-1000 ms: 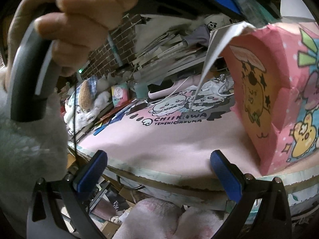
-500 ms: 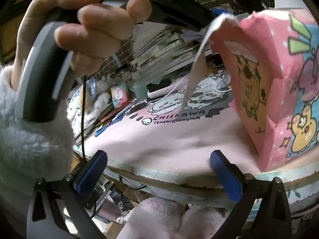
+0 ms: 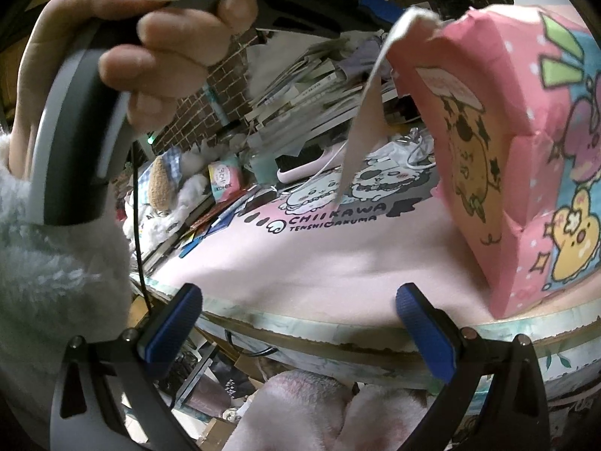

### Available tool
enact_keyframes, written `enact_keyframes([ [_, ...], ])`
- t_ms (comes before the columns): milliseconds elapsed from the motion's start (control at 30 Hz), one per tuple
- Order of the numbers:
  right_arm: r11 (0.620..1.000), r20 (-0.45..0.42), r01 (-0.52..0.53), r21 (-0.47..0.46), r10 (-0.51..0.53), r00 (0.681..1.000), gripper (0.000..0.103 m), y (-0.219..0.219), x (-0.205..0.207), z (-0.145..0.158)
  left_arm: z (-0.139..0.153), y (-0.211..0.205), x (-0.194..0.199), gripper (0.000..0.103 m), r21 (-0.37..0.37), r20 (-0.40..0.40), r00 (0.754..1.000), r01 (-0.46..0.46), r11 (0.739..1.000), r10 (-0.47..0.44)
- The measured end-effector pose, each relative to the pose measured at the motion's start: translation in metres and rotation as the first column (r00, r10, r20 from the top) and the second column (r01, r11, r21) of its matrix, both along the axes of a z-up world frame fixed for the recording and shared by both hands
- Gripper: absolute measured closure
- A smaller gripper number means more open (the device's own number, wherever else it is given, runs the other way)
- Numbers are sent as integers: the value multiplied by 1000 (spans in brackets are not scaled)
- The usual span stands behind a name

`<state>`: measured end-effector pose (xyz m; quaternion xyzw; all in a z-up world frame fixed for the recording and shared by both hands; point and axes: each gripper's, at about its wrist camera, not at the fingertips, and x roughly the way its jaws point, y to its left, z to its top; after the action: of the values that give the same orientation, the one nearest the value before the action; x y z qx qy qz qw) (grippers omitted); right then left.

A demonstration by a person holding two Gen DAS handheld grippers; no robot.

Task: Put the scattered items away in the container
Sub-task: 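Release the water bottle in the box and withdraw the left tool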

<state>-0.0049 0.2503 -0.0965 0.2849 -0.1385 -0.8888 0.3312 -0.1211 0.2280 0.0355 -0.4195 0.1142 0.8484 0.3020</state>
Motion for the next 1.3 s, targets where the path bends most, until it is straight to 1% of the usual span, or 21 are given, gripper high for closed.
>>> enact_keyframes([
  [33,1000,-1,0,1,0,1000,0,1,0,0,-1,-1,-1,76,3,3,1000,-5,1000,5],
  [100,1000,-3,0,6,0,1000,0,0,0,0,-3,-4,-1,70,4,6,1000,-14,1000,14],
  [233,1000,-2,3,4,-3,1000,0,0,0,1,-4,-5,1,65,9,-1,1000,-9,1000,9],
  [300,1000,-4,4,6,-4,1000,0,0,-1,1,-1,-6,4,49,22,-9,1000,-2,1000,2],
  [400,1000,-4,5,5,-5,1000,0,1,0,1,3,-8,7,35,41,-27,1000,4,999,-3],
  [600,1000,-14,8,12,-8,1000,0,2,0,2,8,-14,10,31,65,-32,999,-2,998,4],
  [633,1000,-17,10,15,-10,1000,0,2,1,3,10,-16,11,30,72,-39,999,-3,997,6],
  [700,1000,-27,18,22,-17,999,0,4,2,5,14,-20,16,22,89,-61,998,-11,996,16],
  [833,999,-38,31,28,-30,999,0,6,2,8,22,-29,25,20,110,-89,995,-32,993,42],
  [900,999,-45,36,32,-35,998,0,7,3,10,26,-34,31,16,120,-104,993,-44,992,57],
  [1000,998,-61,44,41,-42,997,0,5,4,14,31,-44,40,16,135,-129,988,-64,989,82],
  [1100,998,-80,37,54,-32,996,0,1,6,19,37,-58,49,15,158,-158,978,-109,981,134],
  [1200,996,-107,24,81,-15,994,0,-8,8,26,45,-81,65,14,204,-208,954,-175,963,217],
  [1233,996,-115,21,90,-11,993,0,-11,9,28,47,-92,72,12,220,-229,939,-209,953,258],
  [1267,994,-121,21,103,-8,993,0,-15,9,31,50,-103,80,10,235,-256,917,-250,940,307],
  [1300,992,-130,22,126,-5,992,0,-20,9,35,52,-111,85,8,244,-273,902,-271,931,334],
])
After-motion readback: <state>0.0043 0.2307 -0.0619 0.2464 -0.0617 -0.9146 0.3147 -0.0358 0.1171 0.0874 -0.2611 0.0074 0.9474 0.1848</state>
